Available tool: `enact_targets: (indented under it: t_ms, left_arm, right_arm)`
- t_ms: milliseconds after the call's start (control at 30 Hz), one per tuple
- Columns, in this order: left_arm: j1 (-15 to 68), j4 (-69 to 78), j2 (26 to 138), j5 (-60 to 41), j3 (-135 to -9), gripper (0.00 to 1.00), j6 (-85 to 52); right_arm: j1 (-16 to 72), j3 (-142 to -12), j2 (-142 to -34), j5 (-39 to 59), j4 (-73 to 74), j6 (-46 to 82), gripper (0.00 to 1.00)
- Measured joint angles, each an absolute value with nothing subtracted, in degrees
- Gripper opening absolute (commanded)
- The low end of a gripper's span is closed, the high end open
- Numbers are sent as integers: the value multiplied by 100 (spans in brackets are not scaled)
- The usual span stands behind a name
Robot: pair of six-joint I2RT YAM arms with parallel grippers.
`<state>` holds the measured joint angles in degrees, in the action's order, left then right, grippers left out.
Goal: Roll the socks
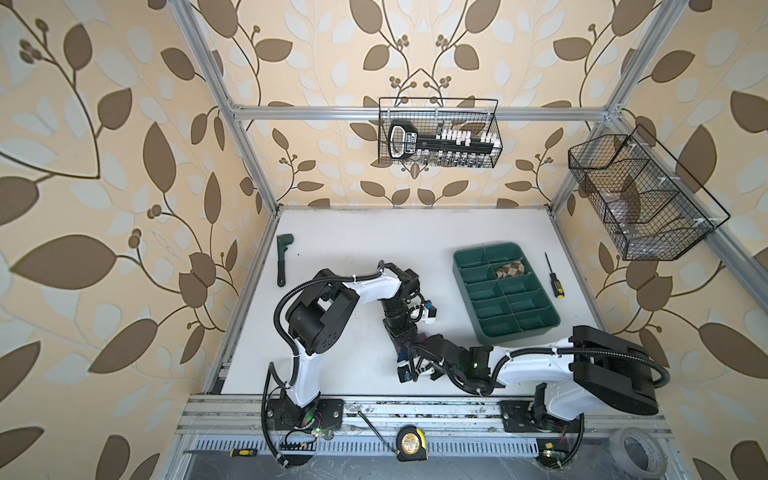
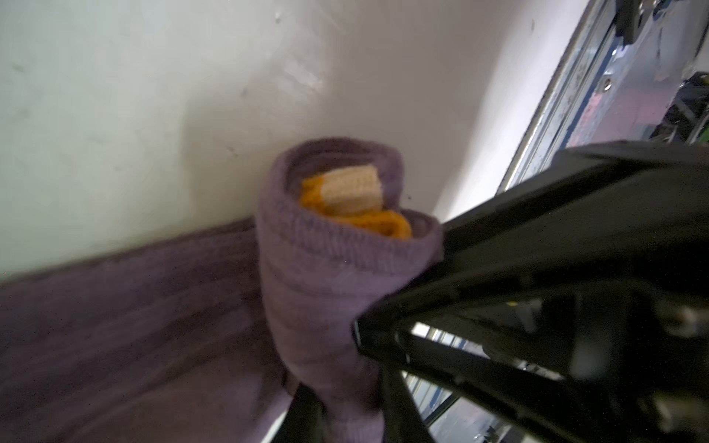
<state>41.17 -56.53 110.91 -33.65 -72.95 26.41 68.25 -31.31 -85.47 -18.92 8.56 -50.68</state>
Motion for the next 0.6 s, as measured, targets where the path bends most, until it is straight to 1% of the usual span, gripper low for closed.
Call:
enact_targets:
  t_ms: [33, 233, 367, 400, 500, 600]
  left_arm:
    - [4134, -5621, 10947, -3308, -7295, 31, 2648]
    - [4167, -5540, 9861, -3017, -7336, 34, 2641]
    - [4167, -5509, 8882, -2316, -7345, 34, 2635]
    - [4167, -5454, 8501, -2034, -7321, 37, 2624]
    - [4167, -5236, 7129, -1385, -7192, 51, 2650]
    - [4163, -5186, 5631, -1087, -7175, 53, 2912]
  right_arm:
    - [6816, -3177, -8477, -1846, 652, -5030, 0]
    - [6781, -3433, -8075, -1597, -757, -4639, 0]
    - [6611, -3815, -8044, -1153, -1719, -4399, 0]
    - [6517, -3940, -8066, -961, -1973, -4338, 0]
    - [6165, -4405, -8346, -351, -2633, -4165, 0]
    - [5730, -5002, -8862, 403, -3205, -4010, 0]
